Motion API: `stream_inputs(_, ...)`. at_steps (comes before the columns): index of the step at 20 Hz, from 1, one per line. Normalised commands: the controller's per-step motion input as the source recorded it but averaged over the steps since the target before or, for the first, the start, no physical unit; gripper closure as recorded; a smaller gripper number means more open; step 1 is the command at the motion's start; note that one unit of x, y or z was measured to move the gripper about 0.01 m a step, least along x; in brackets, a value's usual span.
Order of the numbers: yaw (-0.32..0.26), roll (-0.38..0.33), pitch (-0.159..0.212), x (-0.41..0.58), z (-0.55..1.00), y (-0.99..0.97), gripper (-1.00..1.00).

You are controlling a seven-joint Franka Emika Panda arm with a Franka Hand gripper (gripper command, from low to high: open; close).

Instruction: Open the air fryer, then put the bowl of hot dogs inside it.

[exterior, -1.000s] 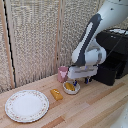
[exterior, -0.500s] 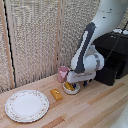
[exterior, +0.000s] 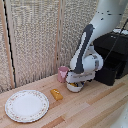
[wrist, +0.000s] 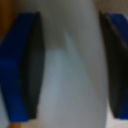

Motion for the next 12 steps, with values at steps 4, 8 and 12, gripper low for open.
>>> stream_inputs(4, 0.0, 0.036, -0.024, -0.094, 0.36, 0.0, 1.0)
stream_inputs(8, 0.001, 0.08, -0.037, -0.116, 0.7, 0.0, 1.0)
stream_inputs(12, 0.035, 0.156, 0.0, -0.049, 0.76, 0.0, 1.0)
